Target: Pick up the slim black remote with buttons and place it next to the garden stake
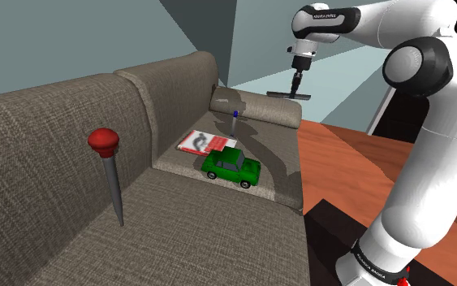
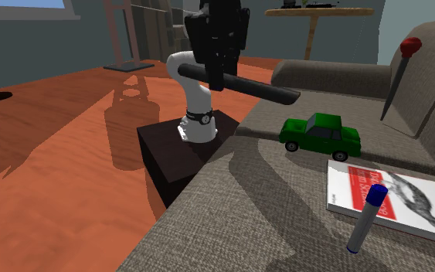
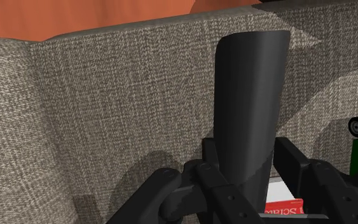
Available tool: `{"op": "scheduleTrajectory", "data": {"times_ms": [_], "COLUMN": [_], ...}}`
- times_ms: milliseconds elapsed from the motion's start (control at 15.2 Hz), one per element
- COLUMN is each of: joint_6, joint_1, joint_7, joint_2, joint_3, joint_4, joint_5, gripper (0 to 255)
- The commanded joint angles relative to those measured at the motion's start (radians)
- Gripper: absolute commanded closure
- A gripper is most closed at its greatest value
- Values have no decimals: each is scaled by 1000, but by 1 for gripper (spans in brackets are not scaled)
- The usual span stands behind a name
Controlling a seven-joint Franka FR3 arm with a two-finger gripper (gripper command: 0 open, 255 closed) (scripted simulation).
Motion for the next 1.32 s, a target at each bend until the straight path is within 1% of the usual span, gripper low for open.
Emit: {"op": "scheduleTrajectory", "data": {"times_ms": [0, 726, 990, 1254], "joint_6": [-26, -203, -277, -362], "joint_1": [-1, -25, -42, -68], "joint_7": [2, -3, -6, -9], "joint_2": [4, 67, 106, 160], "joint_3": [0, -7, -10, -13], "joint_4": [30, 264, 375, 511], "joint_5": [1, 28, 45, 70], "gripper": [255, 255, 255, 255]}}
